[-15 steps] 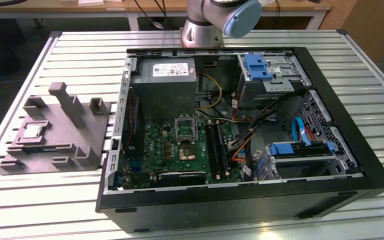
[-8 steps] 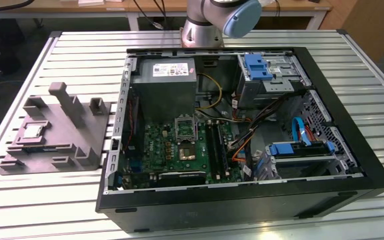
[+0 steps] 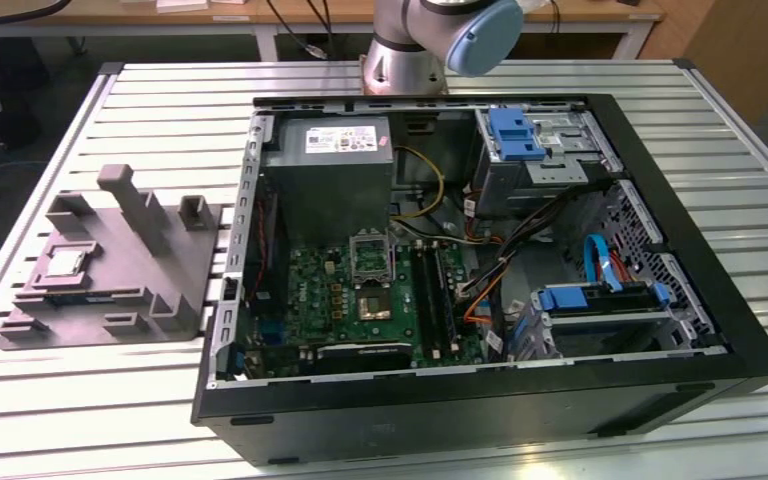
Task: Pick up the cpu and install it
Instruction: 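Pick up the cpu and move it towards the insertion slot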
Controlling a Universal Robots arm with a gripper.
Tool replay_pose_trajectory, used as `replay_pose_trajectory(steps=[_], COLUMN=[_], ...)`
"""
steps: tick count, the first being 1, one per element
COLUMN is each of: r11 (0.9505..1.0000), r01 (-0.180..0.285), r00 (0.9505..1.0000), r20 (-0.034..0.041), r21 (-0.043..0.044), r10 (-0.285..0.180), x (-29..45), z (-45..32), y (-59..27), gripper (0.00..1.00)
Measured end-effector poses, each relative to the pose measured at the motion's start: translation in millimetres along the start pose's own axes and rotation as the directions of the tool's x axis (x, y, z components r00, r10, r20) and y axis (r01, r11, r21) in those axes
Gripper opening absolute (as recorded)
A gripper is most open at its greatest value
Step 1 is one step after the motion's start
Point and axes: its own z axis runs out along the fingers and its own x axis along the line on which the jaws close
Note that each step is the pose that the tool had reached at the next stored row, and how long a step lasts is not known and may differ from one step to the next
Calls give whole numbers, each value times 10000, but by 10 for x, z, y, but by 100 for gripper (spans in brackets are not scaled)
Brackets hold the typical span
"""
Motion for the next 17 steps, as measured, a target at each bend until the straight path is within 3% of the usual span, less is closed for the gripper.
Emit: replay_pose_trajectory(steps=[17], r11=[10000], r01=[0], r00=[10000], r20=[0], r21=[0], r10=[0], x=[0], z=[34], y=[-1], gripper=[47])
